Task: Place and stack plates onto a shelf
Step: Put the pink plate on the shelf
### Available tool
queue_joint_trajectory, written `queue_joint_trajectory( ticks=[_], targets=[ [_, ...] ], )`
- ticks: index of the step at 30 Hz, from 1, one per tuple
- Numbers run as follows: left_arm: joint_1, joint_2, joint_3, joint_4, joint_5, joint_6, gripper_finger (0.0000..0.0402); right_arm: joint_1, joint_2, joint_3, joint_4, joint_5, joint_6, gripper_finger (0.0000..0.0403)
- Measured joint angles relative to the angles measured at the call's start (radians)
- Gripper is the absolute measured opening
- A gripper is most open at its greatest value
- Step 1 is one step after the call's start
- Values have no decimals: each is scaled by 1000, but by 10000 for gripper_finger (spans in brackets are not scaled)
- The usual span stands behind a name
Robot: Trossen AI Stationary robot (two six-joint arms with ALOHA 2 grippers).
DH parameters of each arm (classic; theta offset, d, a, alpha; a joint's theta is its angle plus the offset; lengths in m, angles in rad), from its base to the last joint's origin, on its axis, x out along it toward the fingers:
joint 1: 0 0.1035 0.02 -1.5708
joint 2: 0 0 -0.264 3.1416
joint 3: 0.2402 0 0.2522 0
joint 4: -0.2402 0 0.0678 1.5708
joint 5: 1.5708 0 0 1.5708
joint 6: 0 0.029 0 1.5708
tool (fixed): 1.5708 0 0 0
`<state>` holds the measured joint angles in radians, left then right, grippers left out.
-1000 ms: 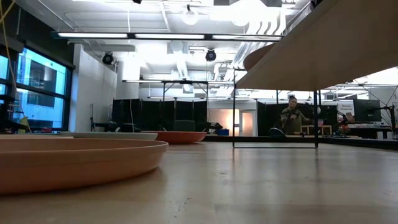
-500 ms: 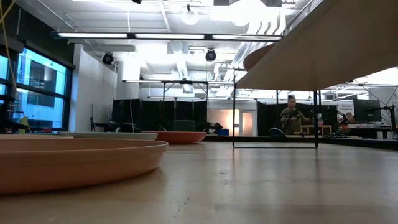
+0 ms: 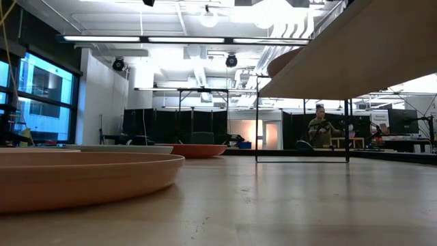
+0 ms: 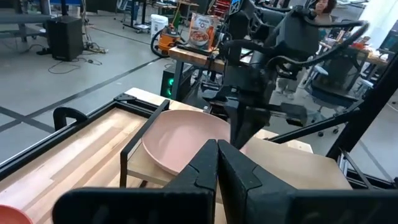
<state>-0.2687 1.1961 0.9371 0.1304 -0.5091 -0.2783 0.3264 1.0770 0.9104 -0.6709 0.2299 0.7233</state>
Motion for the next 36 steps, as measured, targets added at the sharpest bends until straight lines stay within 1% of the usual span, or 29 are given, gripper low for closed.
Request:
queue_joint_trajectory(
  ticks=[5,12,16,24,36],
  targets=[
    [0,0,0,0,0,0,0,0,3,5,-13,-3,-6,0],
    [0,0,0,0,0,0,0,0,3,5,-86,-8,10,0],
    [0,0,0,-6,0,0,0,3,3,5,-105,-59,-13,0],
    [0,0,0,-11,0,0,0,10,3,5,-149,-66,-24,0],
    [0,0,0,-11,0,0,0,10,3,5,-160,-133,-44,0]
  ],
)
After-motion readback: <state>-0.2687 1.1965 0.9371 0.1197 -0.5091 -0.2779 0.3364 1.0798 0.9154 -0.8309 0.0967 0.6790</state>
